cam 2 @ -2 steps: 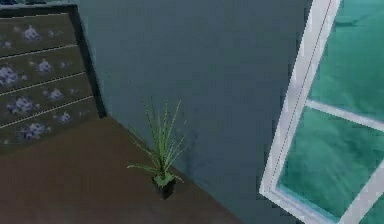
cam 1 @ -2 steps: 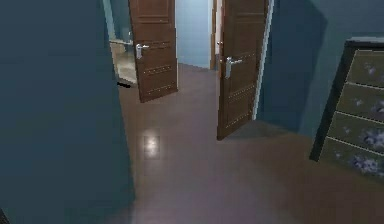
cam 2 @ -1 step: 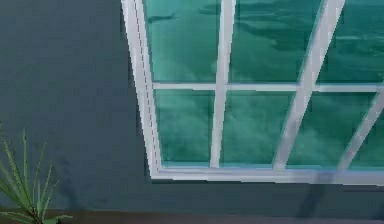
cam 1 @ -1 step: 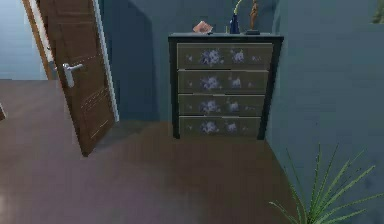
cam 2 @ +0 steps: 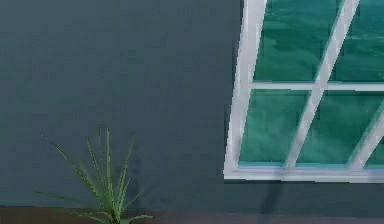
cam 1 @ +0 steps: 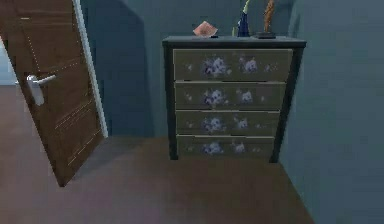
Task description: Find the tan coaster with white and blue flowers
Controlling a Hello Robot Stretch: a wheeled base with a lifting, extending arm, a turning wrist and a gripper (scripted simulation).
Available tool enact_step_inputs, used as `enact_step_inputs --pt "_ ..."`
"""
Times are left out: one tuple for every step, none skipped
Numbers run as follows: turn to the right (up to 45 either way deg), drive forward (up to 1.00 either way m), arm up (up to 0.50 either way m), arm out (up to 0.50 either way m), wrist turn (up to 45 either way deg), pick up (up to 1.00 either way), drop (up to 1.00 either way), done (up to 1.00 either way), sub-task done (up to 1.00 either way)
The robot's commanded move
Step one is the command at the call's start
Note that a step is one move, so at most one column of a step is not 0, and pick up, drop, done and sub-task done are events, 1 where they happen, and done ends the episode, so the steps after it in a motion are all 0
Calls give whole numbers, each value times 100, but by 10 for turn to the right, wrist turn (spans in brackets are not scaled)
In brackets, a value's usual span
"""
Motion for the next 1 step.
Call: enact_step_inputs --pt "-450 0 0 0 0 0 0 0 0"
